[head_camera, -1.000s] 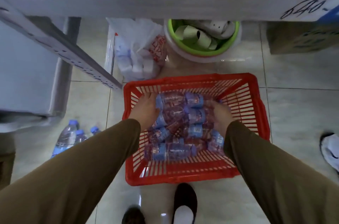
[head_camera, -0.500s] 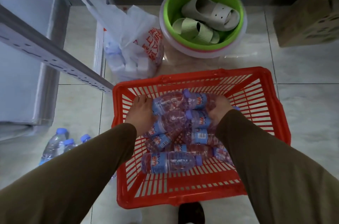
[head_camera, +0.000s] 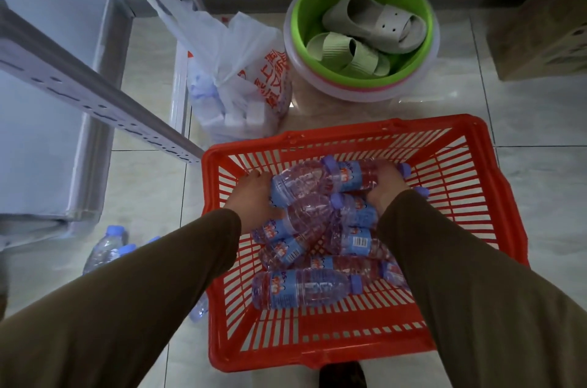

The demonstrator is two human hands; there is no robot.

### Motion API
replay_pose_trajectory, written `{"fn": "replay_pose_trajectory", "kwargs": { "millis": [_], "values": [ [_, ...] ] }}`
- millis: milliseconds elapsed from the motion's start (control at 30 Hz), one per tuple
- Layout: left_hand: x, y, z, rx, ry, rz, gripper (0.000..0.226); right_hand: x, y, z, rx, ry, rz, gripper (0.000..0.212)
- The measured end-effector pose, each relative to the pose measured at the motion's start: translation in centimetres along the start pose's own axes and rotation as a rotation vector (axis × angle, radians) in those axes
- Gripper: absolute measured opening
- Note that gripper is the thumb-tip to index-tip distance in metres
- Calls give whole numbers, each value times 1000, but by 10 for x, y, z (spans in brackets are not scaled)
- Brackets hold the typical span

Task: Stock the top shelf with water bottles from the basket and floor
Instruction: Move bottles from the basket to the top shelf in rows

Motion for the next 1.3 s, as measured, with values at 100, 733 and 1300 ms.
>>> {"fn": "replay_pose_trajectory", "kwargs": {
  "millis": [100, 733, 1300],
  "values": [
    [0, -10, 4, -14, -118, 27, 61, 8, -49, -6, -47, 16, -28, 61],
    [-218, -323, 82, 9, -906, 253, 49, 38, -549, -142, -815, -277, -147, 66],
    [-592, -599, 171, 314, -988, 765, 48, 139, -1038, -338, -1443, -457, -724, 57]
  ]
}}
Point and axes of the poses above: each hand's wrist, its own y-axis towards the middle knuckle, its own x-axis out of the palm, z = x × y, the point moved 7 cm from there along y, towards the middle knuckle, and after that the axes turned 1 degree about -x, right-handed, at the moved point
